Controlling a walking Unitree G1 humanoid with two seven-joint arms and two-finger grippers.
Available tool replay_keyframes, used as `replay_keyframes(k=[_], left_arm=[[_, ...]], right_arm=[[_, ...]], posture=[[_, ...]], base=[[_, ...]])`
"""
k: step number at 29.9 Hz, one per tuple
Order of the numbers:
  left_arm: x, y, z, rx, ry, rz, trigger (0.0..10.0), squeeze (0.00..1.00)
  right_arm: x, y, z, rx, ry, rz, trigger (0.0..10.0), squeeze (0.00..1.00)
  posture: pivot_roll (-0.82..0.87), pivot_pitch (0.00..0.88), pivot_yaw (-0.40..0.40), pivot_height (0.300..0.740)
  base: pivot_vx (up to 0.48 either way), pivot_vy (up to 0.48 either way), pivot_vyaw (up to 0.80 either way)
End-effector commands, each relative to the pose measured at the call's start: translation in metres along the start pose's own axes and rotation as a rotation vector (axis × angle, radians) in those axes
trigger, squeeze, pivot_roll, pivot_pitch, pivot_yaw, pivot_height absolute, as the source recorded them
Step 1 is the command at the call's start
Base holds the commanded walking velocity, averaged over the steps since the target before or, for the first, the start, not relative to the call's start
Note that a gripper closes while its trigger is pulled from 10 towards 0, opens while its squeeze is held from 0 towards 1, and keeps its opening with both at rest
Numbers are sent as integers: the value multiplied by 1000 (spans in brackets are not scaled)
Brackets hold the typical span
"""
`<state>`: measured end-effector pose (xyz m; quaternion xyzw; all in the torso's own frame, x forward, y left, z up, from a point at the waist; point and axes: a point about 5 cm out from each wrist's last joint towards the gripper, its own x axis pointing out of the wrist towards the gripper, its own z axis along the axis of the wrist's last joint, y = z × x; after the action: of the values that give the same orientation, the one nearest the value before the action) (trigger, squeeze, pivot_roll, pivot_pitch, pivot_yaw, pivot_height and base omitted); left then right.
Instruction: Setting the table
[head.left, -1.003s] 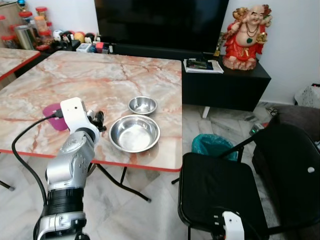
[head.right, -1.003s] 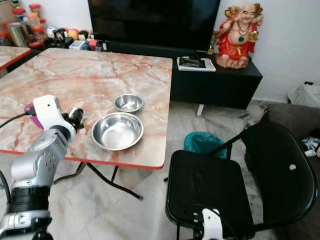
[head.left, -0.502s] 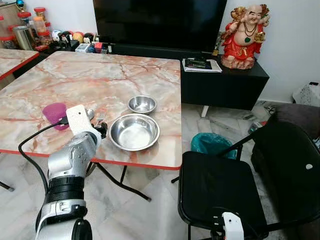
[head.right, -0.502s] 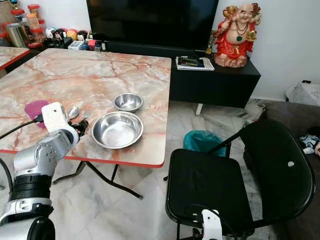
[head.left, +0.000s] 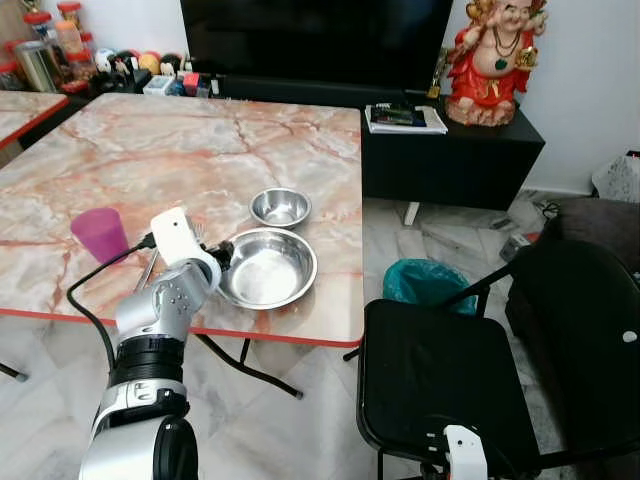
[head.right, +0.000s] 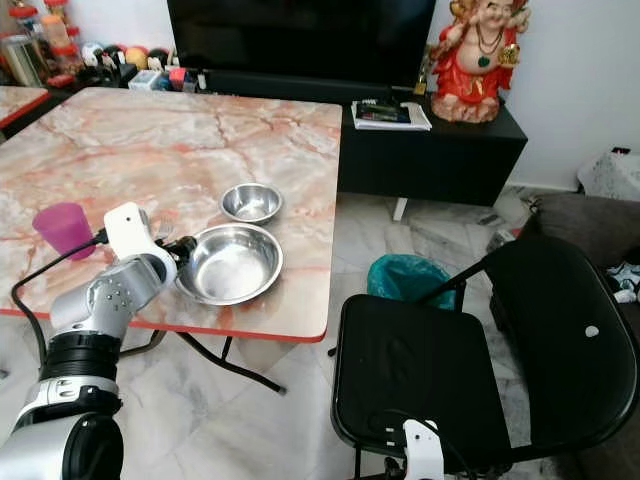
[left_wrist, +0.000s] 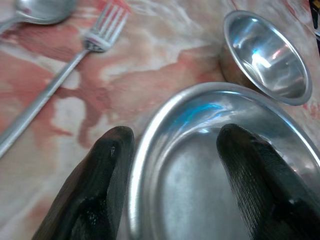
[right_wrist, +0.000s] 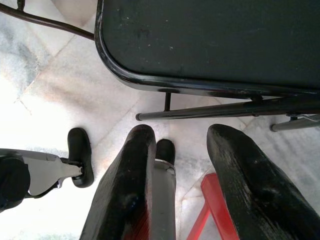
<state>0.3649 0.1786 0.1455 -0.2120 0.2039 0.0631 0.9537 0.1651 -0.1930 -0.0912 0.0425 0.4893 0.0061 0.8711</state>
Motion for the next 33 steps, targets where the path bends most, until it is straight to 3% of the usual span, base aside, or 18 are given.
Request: replay_keyframes(k=[1, 12, 20, 33], left_arm=[[1, -6, 1, 2, 3, -13, 10000, 0], [-2, -7, 8, 27, 6, -8, 10000, 0], [1, -1, -9, 38, 51, 10, 10000, 0], [2, 4, -21, 67, 97, 55, 10000, 0]], right_arm=[[0, 0, -1, 9, 0, -2, 10000, 0], [0, 0, 0, 14, -3, -2, 10000, 0], [0, 0, 1, 15, -5, 0, 10000, 0], [0, 1, 2, 17, -5, 1, 10000, 0]], posture=[[72, 0, -29, 740], [79, 0, -32, 740], [73, 0, -30, 740], [74, 0, -30, 740]], base=[[0, 0, 0], [0, 0, 0], [0, 0, 0], [0, 0, 0]])
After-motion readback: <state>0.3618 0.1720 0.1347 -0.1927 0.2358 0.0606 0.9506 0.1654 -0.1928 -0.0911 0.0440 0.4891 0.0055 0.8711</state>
